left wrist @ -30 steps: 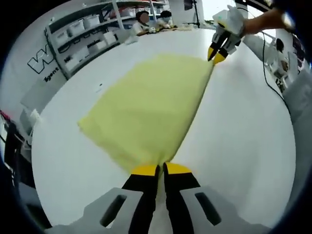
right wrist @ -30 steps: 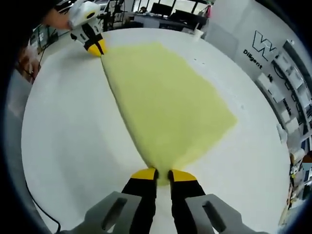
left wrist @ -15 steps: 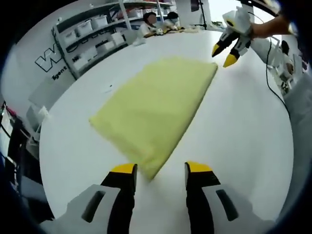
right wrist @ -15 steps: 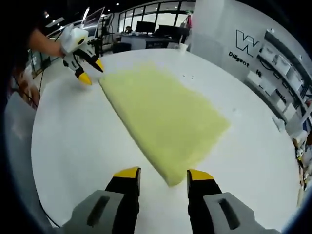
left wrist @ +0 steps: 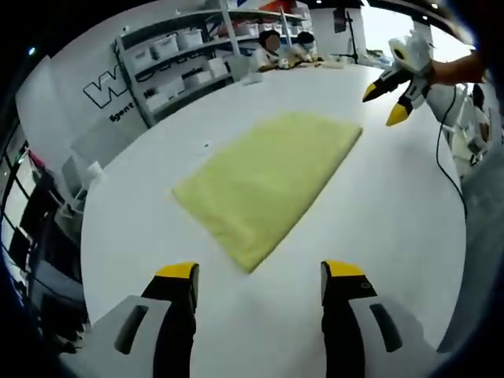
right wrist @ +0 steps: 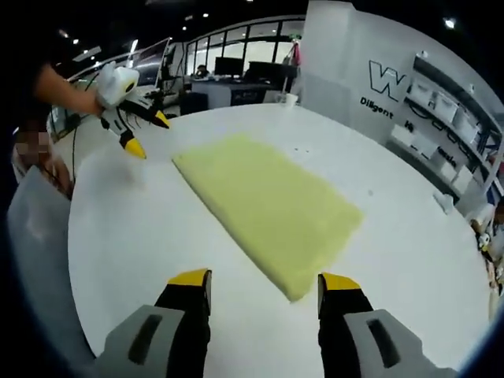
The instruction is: Fold the garment on the visible template until the final outline fits inside the template.
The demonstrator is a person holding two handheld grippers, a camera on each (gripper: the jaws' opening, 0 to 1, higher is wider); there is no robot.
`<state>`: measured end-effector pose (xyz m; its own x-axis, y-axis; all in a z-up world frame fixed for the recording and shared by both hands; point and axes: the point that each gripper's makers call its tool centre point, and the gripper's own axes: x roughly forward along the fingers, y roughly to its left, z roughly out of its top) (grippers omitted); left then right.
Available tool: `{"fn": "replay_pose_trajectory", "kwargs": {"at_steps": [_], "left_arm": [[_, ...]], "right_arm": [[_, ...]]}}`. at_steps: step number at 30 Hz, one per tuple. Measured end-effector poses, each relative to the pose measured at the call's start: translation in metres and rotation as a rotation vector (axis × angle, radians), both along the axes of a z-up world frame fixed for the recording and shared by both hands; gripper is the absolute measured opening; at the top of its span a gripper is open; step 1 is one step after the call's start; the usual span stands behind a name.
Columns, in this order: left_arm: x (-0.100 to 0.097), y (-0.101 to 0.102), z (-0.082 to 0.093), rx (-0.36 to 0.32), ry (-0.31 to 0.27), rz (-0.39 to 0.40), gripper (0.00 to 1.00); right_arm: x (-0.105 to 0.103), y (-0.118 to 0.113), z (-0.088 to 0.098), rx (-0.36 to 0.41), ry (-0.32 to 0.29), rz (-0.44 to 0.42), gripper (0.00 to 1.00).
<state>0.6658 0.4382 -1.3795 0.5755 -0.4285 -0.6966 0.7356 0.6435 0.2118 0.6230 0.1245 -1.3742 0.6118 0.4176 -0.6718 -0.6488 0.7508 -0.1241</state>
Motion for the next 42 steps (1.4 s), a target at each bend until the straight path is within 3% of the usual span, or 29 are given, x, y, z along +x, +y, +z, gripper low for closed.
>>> {"fn": "replay_pose_trajectory", "kwargs": {"at_steps": [6, 10, 21, 28, 33, 42], "left_arm": [[-0.011, -0.002, 0.012, -0.014, -0.025, 0.009, 0.71], [-0.019, 0.003, 0.016, -0.041, -0.001, 0.076, 0.80], [-0.051, 0.004, 0.024, -0.081, -0.025, 0.098, 0.81], [-0.069, -0.004, 0.031, -0.123, -0.061, 0.097, 0.82], [-0.086, -0.005, 0.039, -0.167, -0.113, 0.128, 0.90], [-0.111, 0.013, 0.031, -0.228, -0.105, 0.219, 0.93]], "right_arm": [[-0.016, -0.005, 0.008, 0.028, -0.004, -0.023, 0.60], [-0.027, -0.003, 0.011, 0.040, -0.007, -0.026, 0.65], [-0.060, 0.006, 0.018, 0.099, -0.022, -0.056, 0.73], [-0.080, 0.013, 0.023, 0.162, -0.034, -0.087, 0.77], [-0.091, 0.017, 0.031, 0.220, -0.058, -0.126, 0.79], [-0.111, 0.021, 0.038, 0.226, -0.114, -0.147, 0.80]]}}
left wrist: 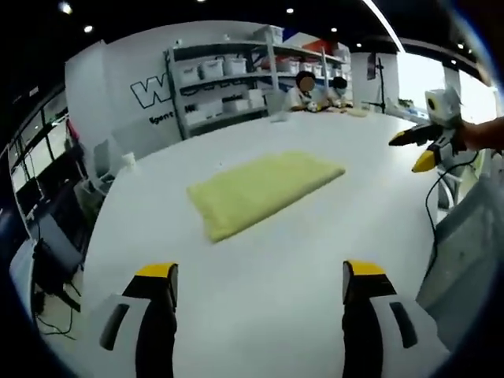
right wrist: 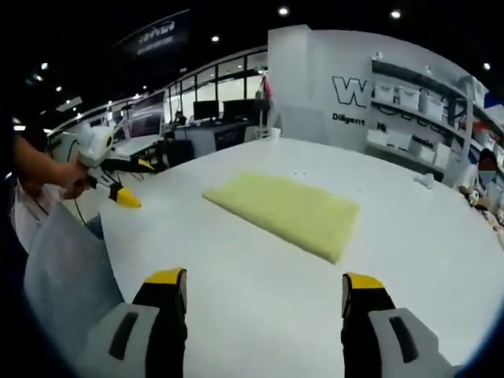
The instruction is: Fold the garment on the visible template until the final outline fits inside the template.
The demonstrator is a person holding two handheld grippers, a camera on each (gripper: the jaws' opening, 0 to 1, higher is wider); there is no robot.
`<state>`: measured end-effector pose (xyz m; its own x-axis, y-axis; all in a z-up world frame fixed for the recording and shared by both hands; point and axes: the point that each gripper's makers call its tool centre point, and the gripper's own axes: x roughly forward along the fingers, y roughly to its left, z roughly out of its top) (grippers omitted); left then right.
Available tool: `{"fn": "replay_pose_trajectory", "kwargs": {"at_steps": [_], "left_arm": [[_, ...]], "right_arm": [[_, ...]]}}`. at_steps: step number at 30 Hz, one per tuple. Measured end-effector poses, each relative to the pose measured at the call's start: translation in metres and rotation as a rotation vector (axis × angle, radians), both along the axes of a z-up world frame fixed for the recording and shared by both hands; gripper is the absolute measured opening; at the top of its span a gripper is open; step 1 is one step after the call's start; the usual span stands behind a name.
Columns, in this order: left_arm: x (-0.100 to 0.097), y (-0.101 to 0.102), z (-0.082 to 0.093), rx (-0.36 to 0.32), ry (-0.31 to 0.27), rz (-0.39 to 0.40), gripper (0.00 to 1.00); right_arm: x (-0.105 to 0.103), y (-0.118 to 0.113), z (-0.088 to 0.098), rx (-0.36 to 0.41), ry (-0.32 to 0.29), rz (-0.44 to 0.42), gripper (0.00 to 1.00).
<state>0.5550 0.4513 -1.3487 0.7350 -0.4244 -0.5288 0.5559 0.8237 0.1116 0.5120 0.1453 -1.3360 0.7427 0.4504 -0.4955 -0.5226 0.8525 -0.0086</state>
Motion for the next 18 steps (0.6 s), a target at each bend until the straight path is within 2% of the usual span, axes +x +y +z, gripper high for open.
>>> {"fn": "replay_pose_trajectory", "kwargs": {"at_steps": [3, 9, 12, 16, 18], "left_arm": [[-0.005, 0.002, 0.005, -0.011, -0.014, 0.018, 0.94], [-0.019, 0.000, 0.013, -0.050, -0.037, 0.037, 0.95], [-0.028, -0.002, 0.011, -0.011, -0.066, 0.019, 0.95], [-0.039, 0.000, 0.009, 0.000, -0.092, 0.024, 0.94], [-0.043, 0.002, 0.007, 0.006, -0.096, 0.028, 0.94]], "right_arm": [[-0.003, 0.002, 0.004, 0.010, -0.027, -0.005, 0.86], [-0.009, 0.004, 0.006, 0.049, -0.052, -0.046, 0.89], [-0.012, 0.005, 0.003, 0.045, -0.059, -0.070, 0.89], [-0.018, 0.007, 0.005, 0.071, -0.072, -0.115, 0.89], [-0.023, 0.009, 0.004, 0.060, -0.085, -0.134, 0.90]]}}
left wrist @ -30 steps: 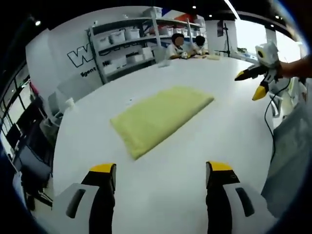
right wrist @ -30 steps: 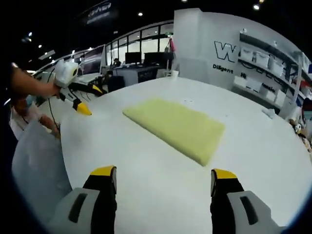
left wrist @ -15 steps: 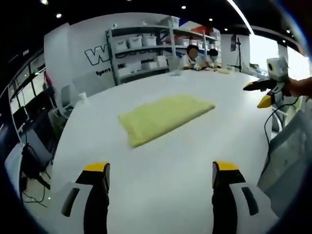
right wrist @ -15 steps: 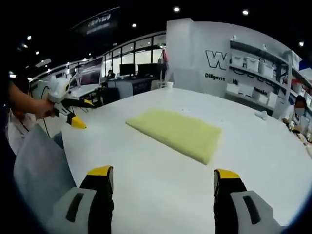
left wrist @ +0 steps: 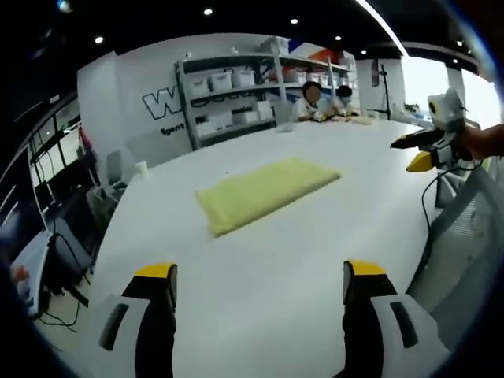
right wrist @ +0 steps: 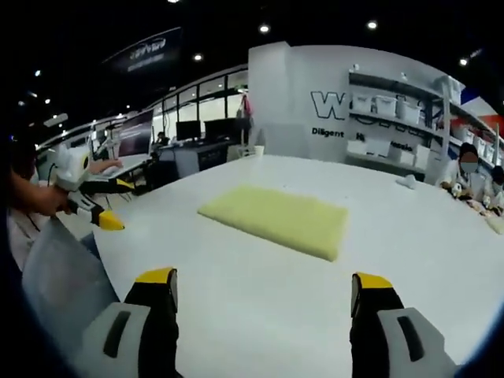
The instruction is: Fold the garment on the visible template until the final outline fits inside the template.
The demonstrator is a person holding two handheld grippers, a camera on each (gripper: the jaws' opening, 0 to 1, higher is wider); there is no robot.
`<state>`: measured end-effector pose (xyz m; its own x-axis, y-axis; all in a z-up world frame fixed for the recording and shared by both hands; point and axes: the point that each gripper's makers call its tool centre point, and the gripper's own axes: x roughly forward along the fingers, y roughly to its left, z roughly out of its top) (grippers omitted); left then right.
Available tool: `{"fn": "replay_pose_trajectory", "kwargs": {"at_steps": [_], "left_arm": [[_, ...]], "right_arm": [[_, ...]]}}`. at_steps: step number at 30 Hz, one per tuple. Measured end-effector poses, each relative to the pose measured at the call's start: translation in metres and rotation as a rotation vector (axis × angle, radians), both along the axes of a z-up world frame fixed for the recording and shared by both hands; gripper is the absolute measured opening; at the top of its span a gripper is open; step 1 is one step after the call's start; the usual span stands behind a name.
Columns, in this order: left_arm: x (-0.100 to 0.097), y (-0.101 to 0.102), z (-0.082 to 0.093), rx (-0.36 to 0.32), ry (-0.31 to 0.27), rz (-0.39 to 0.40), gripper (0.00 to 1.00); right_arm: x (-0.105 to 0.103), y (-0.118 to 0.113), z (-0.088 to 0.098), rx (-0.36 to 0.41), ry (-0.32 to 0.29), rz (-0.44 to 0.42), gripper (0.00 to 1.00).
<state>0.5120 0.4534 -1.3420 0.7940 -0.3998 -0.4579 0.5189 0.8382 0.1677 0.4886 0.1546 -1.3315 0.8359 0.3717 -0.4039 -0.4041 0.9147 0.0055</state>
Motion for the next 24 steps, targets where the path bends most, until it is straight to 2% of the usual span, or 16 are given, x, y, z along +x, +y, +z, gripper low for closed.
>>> {"fn": "replay_pose_trajectory", "kwargs": {"at_steps": [4, 11, 13, 16, 19, 24], "left_arm": [[-0.004, 0.008, -0.009, -0.025, 0.021, 0.051, 0.94], [-0.005, 0.011, -0.012, -0.020, 0.012, 0.060, 0.92], [-0.005, 0.013, -0.016, -0.001, 0.018, 0.064, 0.90], [-0.007, 0.015, -0.016, -0.008, 0.025, 0.078, 0.88], [-0.008, 0.014, -0.022, 0.020, 0.040, 0.066, 0.87], [-0.010, 0.013, -0.026, 0.033, 0.057, 0.056, 0.86]], "right_arm": [[-0.006, 0.008, -0.004, -0.028, -0.015, -0.012, 0.88], [-0.005, 0.022, -0.011, -0.023, -0.014, -0.007, 0.86], [-0.005, 0.020, -0.011, -0.044, -0.017, -0.007, 0.83], [-0.005, 0.016, -0.010, -0.019, -0.014, -0.031, 0.82], [-0.006, 0.013, -0.017, -0.018, 0.006, -0.042, 0.81], [-0.005, 0.013, -0.019, -0.002, 0.018, -0.043, 0.77]]}}
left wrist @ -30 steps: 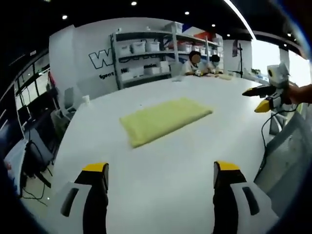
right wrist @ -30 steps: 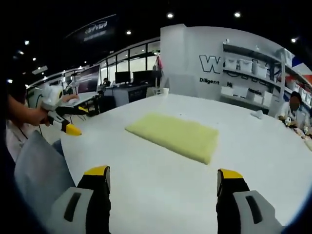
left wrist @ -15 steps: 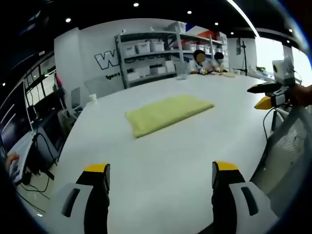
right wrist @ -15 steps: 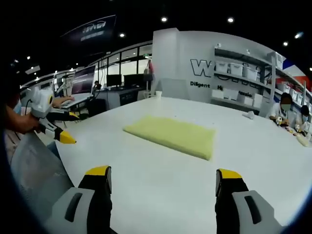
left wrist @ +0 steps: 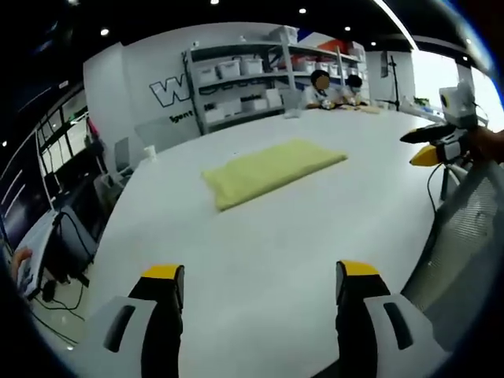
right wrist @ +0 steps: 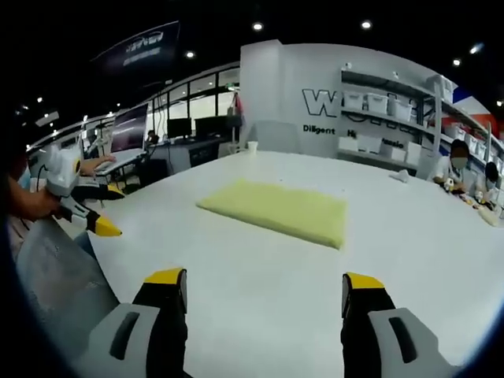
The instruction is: Fold the garment on the visible template until the final outline fits inside the template.
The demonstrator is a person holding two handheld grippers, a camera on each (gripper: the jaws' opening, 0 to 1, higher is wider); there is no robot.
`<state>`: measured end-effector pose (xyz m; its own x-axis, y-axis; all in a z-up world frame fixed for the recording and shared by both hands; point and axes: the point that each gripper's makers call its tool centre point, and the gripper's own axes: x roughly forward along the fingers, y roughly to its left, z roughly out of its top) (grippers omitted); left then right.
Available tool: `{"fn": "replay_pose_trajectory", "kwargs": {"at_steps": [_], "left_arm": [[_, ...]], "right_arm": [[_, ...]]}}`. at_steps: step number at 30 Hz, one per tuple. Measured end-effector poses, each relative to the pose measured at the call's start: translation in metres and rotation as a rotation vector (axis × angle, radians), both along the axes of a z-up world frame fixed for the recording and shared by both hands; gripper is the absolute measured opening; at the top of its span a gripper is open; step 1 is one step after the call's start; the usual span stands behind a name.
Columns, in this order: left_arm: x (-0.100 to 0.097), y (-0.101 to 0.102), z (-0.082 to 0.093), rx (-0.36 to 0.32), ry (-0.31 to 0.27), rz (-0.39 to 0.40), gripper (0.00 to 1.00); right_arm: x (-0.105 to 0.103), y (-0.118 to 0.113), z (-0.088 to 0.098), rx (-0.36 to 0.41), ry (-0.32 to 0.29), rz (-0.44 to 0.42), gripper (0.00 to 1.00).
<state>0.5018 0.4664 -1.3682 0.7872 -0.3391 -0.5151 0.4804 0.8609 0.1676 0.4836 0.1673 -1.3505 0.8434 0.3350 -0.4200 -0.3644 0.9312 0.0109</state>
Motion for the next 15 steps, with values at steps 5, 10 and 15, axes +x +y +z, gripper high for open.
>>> {"fn": "replay_pose_trajectory", "kwargs": {"at_steps": [5, 10, 15], "left_arm": [[-0.0003, -0.0006, -0.0021, -0.004, 0.014, -0.004, 0.85], [-0.0002, -0.0021, -0.0032, 0.000, 0.018, -0.012, 0.84], [-0.0011, -0.0061, -0.0026, -0.007, 0.018, -0.030, 0.84]], "right_arm": [[-0.0009, -0.0018, -0.0025, 0.014, 0.020, -0.008, 0.72], [-0.0003, -0.0020, -0.0018, 0.026, 0.021, -0.011, 0.71], [-0.0007, -0.0035, -0.0044, 0.034, 0.032, -0.013, 0.70]]}}
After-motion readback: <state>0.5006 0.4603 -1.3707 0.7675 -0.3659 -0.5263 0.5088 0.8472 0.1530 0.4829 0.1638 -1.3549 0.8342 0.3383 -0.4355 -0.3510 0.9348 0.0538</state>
